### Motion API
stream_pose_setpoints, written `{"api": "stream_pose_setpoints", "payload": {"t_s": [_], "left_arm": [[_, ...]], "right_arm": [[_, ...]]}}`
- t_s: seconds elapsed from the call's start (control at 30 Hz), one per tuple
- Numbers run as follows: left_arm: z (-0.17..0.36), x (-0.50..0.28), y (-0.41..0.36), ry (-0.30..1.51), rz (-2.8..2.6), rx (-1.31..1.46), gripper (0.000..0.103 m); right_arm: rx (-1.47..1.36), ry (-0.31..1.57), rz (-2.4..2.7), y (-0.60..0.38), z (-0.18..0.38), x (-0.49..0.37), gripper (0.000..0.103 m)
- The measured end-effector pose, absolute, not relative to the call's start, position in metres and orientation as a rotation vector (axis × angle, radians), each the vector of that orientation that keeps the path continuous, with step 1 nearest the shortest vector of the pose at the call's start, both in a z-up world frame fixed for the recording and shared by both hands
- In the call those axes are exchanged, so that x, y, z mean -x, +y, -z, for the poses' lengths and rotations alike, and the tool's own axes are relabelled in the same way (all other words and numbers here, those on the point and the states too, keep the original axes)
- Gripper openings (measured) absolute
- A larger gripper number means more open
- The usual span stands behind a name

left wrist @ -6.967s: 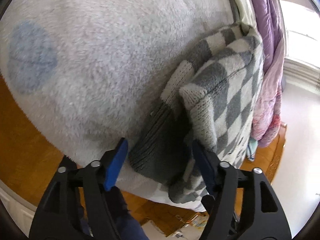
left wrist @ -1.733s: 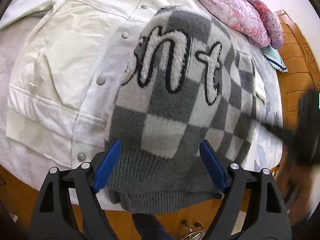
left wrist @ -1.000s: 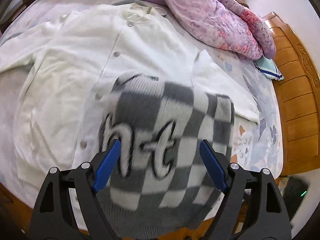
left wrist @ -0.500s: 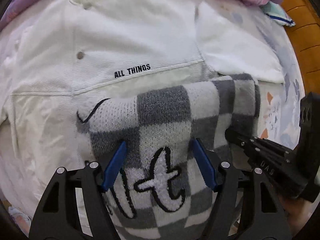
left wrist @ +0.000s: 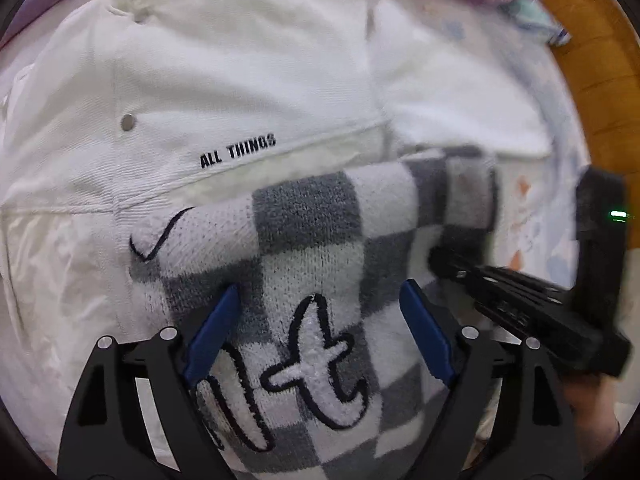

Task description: Fold large clothes

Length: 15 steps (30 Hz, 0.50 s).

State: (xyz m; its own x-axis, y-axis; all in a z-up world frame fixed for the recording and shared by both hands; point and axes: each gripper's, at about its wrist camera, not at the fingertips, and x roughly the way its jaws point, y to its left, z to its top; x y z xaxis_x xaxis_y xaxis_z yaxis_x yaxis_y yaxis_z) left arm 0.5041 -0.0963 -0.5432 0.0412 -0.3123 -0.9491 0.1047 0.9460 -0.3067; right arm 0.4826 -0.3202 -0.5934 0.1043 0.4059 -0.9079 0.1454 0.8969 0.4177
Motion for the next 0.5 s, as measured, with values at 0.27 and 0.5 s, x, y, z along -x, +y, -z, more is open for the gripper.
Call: {"api": "stream_pose_setpoints", "payload": {"t_s": [0.27, 0.5], "left_arm": [[0.515, -0.398, -0.010, 1.350, 0.128, 0.414, 0.086], [0.563, -0.301, -0.012, 1.519, 0.121, 0.441, 0.086]], "right_arm": [[-0.567, 1.297, -0.314, -0.352, 0.547, -0.431, 0.038], [-0.538, 1.199, -0.231, -0.379, 0.525, -0.329, 0.072]]}}
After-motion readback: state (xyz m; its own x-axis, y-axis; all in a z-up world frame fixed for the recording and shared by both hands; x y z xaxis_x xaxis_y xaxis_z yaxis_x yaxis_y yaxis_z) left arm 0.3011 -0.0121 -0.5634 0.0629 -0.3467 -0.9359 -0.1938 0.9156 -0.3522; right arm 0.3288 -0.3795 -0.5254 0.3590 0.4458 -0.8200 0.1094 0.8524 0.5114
